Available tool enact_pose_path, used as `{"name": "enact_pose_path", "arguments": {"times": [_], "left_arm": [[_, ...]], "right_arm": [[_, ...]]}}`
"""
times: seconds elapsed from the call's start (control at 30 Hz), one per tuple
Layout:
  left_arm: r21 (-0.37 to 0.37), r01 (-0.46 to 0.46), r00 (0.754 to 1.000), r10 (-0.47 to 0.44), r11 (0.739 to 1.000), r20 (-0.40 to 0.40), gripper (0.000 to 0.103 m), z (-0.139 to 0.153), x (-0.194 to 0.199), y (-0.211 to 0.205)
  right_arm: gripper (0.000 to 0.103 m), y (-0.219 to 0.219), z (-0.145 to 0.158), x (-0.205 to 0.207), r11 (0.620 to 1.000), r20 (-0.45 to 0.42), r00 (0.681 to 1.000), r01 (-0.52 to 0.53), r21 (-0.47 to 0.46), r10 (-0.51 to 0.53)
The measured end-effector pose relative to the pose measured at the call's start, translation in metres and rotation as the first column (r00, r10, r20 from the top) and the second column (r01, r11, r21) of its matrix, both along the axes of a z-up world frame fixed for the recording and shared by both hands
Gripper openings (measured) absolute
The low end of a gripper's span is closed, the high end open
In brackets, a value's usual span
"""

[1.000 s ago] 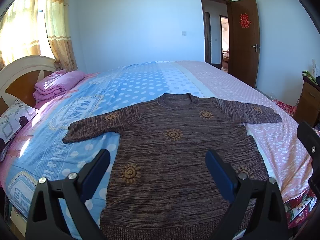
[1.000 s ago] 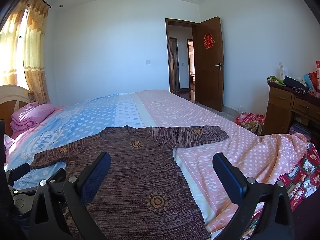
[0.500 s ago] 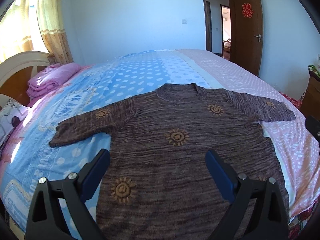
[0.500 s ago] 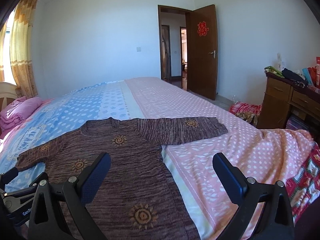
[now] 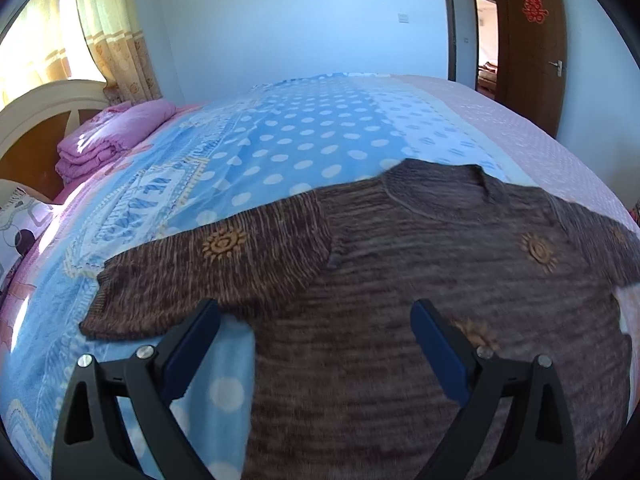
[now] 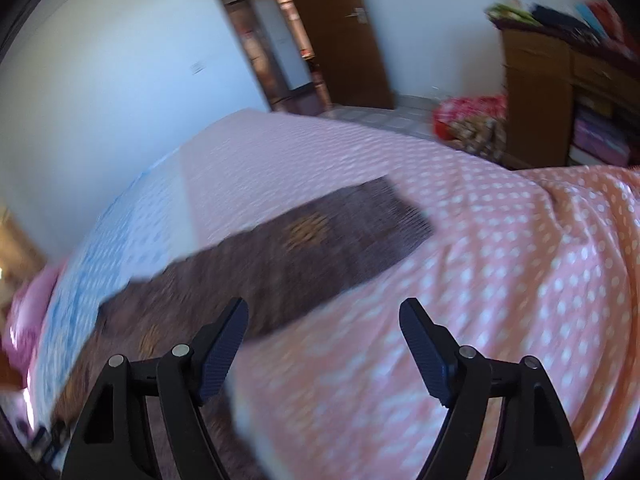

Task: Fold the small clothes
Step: 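Grasp the sweater sleeve with the right gripper and fold it across the body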

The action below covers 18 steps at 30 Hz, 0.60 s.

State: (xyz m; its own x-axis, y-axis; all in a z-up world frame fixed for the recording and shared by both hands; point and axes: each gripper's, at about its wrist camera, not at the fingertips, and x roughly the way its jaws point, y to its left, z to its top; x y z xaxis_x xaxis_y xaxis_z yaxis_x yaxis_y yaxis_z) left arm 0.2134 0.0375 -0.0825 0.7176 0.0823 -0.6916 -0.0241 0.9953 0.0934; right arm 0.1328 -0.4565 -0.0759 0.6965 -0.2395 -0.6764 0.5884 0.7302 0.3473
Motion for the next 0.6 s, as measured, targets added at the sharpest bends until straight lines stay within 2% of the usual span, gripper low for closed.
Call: {"name": "enact_pose_path", "arguments": {"times": [0.1,0.17,0.23,0.3,0.4,0.47,0.57,0.6], "left_arm": [[-0.02,-0.018,1.0,0.018,1.0,-0.009,0.099,-0.01,0.02,0.003],[-0.016,-0.049,0.999,0.049,0.999,-0.013,0.099,-0.021,0.031,0.003],[-0.002,-0.074,0.997,0.074,0.997,-0.017,0.099,-0.03,0.039,0.002],[0.002,-0.086,0.996,0.086,0.996,-0.03,0.099,-0.039,0.045,0.002],[-0.006,-0.085,0.99,0.084,0.996,-0.117,0.099,-0.055,0.056,0.002],[-0.042,-0.09,0.988,0.084,0.995,-0.126,0.099,-0.055,0.056,0.006],[-0.056,-0.1,0.986,0.092,0.993,-0.137,0.103,-0.057,0.055,0.008],[-0.061,-0.101,0.986,0.092,0.993,-0.139,0.103,-0.058,0.056,0.008]], "right_arm": [[0.074,-0.049,-0.007,0.019,0.996,-0.008,0.997,0.075,0.042,-0.075],[0.071,-0.066,-0.014,0.038,0.996,-0.049,0.995,0.084,0.013,-0.083],[0.065,-0.076,-0.023,0.057,0.997,-0.102,0.992,0.071,-0.027,-0.073],[0.065,-0.08,-0.033,0.072,0.998,-0.146,0.988,0.048,-0.029,-0.052],[0.064,-0.083,-0.052,0.082,0.998,-0.201,0.978,0.052,-0.031,-0.057],[0.064,-0.077,-0.054,0.085,0.994,-0.207,0.977,0.041,-0.101,-0.061],[0.054,-0.062,-0.055,0.093,0.978,-0.267,0.963,-0.024,-0.209,-0.034],[0.042,-0.056,-0.054,0.095,0.972,-0.27,0.963,-0.055,-0.227,-0.008]]}}
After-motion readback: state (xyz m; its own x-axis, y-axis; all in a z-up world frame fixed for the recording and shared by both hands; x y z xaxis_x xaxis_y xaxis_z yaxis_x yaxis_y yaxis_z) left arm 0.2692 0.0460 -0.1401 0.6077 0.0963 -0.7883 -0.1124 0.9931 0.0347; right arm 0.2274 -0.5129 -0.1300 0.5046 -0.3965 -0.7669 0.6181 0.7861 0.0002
